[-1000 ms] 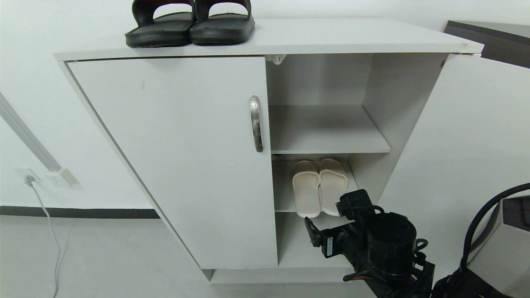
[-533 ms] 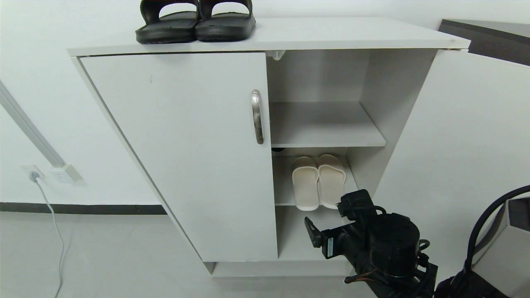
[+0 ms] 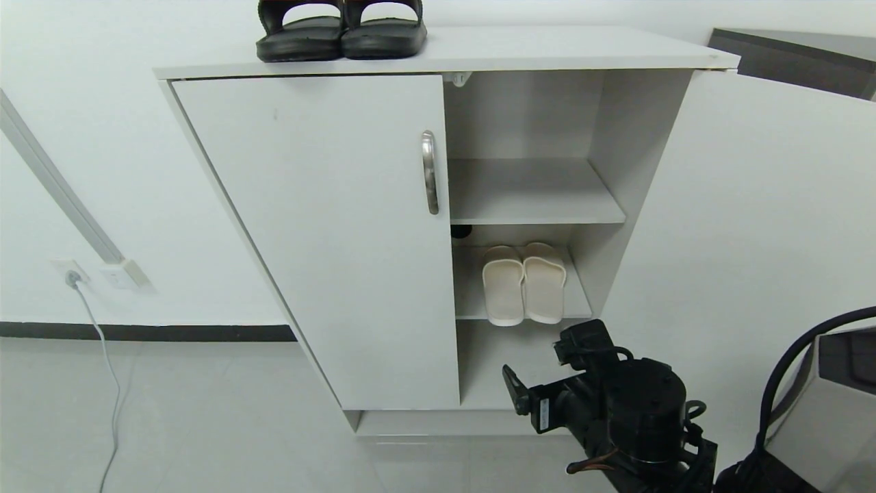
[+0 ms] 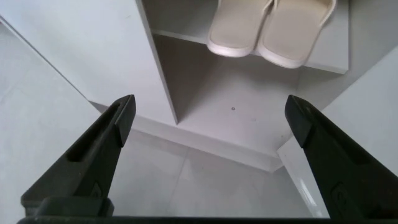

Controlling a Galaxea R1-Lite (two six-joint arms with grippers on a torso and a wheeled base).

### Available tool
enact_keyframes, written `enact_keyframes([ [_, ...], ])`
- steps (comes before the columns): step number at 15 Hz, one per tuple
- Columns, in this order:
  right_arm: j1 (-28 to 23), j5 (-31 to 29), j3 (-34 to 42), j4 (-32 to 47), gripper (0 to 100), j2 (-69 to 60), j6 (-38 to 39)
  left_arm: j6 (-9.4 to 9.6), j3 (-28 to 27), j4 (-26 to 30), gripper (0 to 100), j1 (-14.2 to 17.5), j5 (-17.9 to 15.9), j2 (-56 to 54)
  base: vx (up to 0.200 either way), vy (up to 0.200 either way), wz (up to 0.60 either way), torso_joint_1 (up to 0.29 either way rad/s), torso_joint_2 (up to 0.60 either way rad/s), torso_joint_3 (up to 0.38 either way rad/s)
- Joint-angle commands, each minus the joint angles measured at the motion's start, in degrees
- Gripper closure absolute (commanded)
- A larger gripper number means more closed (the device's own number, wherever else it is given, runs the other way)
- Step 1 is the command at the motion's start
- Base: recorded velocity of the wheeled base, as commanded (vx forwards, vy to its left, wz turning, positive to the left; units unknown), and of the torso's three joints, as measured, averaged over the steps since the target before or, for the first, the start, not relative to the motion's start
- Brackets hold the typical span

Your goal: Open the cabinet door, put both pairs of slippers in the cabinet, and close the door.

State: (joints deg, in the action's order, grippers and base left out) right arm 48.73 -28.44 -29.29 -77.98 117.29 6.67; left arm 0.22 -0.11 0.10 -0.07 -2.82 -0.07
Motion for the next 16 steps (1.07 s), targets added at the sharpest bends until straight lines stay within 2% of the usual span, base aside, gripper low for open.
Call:
enact_keyframes([
  [1, -0.12, -0.04, 0.38, -1.03, 0, 0.84, -0.08, 0.04, 0.02, -0.01, 100, -0.01, -0.08, 0.07, 0.000, 0.000, 0.00, 0.000, 0.00, 0.000],
  [6, -0.12, -0.04, 0.55, -1.73, 0, 1.89, -0.08, 0.04, 0.02, -0.01, 100, -0.01, -0.17, 0.07, 0.000, 0.000, 0.00, 0.001, 0.00, 0.022],
  [16, -0.21, -0.12, 0.64, -2.00, 0, 2.07, -0.08, 0.22, 0.02, -0.01, 100, -0.01, -0.17, 0.07, 0.000, 0.000, 0.00, 0.001, 0.00, 0.161],
])
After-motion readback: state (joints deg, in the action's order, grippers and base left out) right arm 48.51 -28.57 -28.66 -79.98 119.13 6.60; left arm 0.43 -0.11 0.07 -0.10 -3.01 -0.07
